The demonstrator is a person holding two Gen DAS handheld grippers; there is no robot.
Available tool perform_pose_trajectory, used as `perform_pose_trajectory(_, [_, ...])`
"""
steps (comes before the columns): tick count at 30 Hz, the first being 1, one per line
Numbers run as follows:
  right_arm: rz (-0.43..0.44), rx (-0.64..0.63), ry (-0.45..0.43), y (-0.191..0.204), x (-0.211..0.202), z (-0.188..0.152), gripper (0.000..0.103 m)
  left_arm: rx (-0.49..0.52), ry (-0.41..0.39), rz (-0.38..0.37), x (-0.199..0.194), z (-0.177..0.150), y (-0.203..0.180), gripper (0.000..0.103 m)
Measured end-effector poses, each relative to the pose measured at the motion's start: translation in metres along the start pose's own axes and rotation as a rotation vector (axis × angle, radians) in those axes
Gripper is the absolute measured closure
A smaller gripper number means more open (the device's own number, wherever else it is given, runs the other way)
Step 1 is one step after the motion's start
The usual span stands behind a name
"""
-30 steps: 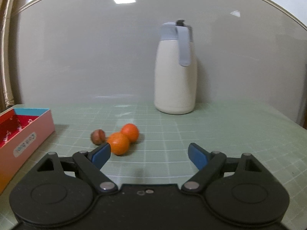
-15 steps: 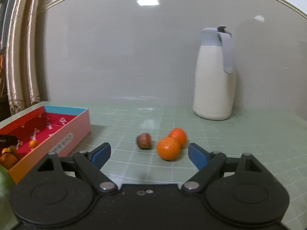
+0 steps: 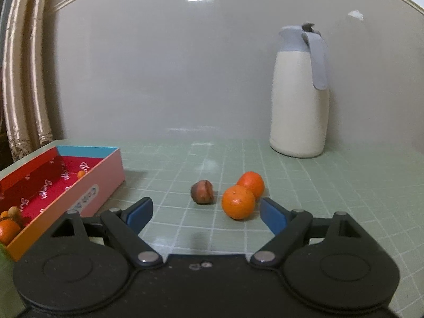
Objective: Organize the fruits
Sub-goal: 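Carry the small orange fruit into the box and open the left gripper, then move the right tool to the large tangerine and close on it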
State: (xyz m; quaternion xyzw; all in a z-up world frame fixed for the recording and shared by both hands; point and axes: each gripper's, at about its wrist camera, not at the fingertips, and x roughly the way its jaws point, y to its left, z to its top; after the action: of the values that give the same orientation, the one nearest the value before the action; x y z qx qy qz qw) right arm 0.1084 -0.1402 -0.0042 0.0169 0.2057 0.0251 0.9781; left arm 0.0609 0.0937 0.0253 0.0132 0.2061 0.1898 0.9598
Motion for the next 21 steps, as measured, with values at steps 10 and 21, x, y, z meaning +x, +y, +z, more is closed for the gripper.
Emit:
perform_pose_trajectory(10, [-0.041, 0.065, 0.055, -0.016, 0.021, 0.002, 0.016, -0.046, 0.0, 0.05, 0.0, -0.002, 0.011, 0.015])
perform_pose_trajectory(21, [-0.043, 0.117, 0.099, -0.026, 0.036, 0.004, 0.017, -0.037, -0.003, 0.067, 0.002, -0.004, 0.001, 0.007])
